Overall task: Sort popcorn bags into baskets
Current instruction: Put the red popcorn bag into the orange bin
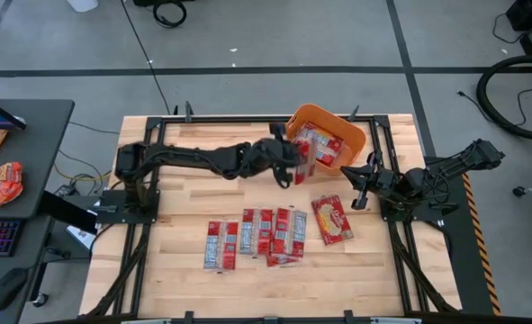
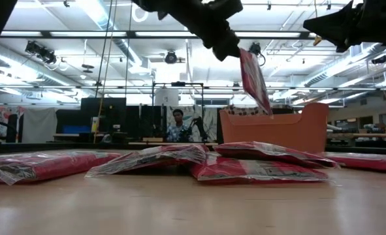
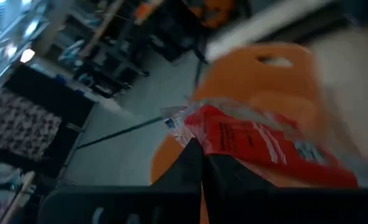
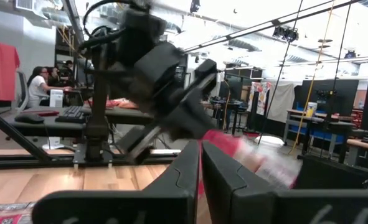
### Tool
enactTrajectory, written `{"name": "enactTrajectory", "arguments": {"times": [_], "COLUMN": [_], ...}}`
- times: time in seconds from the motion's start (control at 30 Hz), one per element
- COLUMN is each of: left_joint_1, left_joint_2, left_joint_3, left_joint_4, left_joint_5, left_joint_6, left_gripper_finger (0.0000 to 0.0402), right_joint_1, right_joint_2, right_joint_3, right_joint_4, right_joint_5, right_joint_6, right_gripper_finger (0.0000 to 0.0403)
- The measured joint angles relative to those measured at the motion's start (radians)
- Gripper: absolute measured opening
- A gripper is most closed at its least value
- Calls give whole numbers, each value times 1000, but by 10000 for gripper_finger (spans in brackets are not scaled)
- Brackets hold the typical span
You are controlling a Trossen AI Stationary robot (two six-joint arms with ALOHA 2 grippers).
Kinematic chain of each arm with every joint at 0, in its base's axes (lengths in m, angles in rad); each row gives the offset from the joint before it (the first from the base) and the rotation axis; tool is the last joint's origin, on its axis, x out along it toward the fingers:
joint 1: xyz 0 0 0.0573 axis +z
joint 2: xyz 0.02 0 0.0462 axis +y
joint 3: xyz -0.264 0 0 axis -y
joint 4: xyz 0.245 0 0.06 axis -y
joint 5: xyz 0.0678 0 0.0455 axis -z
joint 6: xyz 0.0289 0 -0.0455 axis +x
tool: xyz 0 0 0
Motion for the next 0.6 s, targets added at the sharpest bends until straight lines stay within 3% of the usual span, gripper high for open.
{"name": "enactTrajectory", "arguments": {"times": [0.2, 0.5, 0.6], "left_joint_1": [59, 92, 109], "left_joint_2": [32, 150, 198], "left_joint_3": [1, 3, 47], "left_joint_4": [138, 382, 386], "left_joint_5": [18, -19, -24], "left_joint_6": [-108, -119, -120], "left_gripper_finger": [1, 2, 2], "right_joint_1": [0, 0, 0], "right_joint_2": [0, 0, 0], "right_joint_3": [0, 0, 0], "right_joint_4": [4, 4, 4], "right_joint_5": [0, 0, 0], "right_joint_6": [-1, -1, -1], "right_gripper_finger": [25, 25, 25]}}
